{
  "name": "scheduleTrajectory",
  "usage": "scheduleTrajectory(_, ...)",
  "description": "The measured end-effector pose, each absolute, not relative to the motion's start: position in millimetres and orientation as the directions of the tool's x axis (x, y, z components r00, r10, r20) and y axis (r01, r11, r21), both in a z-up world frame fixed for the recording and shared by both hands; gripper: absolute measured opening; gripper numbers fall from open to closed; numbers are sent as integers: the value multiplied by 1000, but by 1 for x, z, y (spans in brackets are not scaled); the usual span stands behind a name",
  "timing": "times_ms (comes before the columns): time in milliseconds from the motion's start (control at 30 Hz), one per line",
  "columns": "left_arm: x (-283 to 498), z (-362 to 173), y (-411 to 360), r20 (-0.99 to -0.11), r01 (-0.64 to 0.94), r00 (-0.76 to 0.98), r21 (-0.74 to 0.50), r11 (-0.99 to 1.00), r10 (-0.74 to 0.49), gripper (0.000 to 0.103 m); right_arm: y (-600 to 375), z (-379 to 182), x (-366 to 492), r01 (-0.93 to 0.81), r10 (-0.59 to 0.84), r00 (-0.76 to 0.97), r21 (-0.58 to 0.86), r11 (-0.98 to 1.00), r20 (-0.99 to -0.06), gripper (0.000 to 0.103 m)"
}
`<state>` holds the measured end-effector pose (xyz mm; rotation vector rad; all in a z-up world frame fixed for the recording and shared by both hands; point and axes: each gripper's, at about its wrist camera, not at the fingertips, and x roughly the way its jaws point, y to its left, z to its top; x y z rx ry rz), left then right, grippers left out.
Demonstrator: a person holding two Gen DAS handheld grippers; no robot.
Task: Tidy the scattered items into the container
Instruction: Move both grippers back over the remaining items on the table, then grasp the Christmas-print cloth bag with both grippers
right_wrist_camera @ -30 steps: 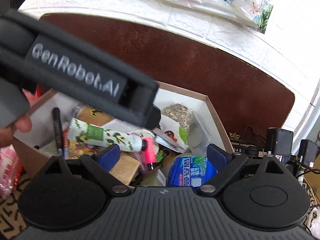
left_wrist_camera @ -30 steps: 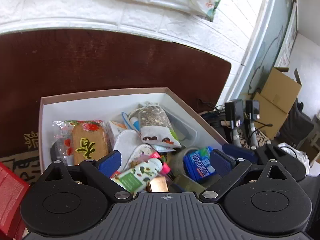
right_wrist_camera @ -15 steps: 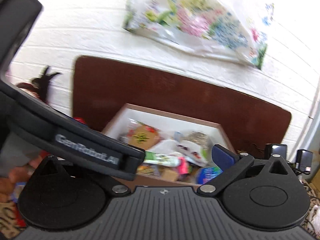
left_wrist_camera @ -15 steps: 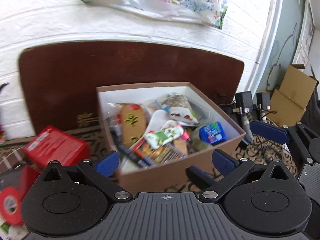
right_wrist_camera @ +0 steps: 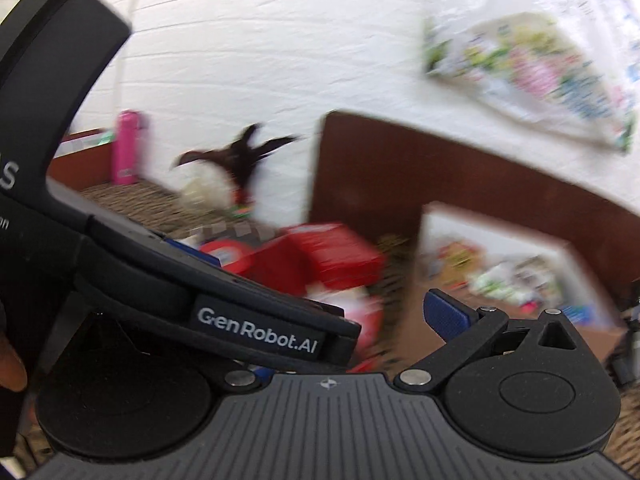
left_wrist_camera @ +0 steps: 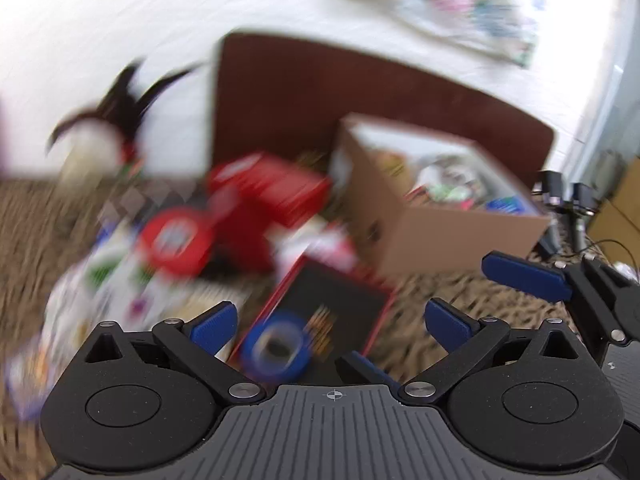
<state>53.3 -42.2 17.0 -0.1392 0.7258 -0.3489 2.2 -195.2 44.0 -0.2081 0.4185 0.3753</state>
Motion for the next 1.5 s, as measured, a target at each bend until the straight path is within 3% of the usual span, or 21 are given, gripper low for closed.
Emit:
scheduleTrajectory(167,29,-21,18,-682,165,669,-253,953,-297,103,-152,5,-8,-501,411,727,-16,865,-550,103)
scheduleTrajectory(367,27,-32,67,-698,43,688,-230,972,-196,103,-120,-21,-6,-557,451,624,41,829,-638,103)
scheduleTrajectory(833,58,-29,122,-665,10,732,-208,978,-149,103,-97,-32,9,-587,505,553,120,801,-663,102)
scheduleTrajectory(1000,76,-21,124,-646,90,732,-224,970,-217,103,-85,-32,21,-587,496,570,99,804,-654,102)
scheduleTrajectory(1267,121,-24,114,-651,155,698,-268,951,-297,93,-70,-25,52,-580,461,649,-2,814,-605,97)
scheduleTrajectory(1367,133,-27,116,-658,157,689,-276,948,-305,86,-70,-26,70,-585,480,648,16,811,-591,96)
scheduleTrajectory(1500,146,-32,118,-669,158,668,-302,940,-327,83,-67,-30,93,-591,504,636,51,805,-584,96)
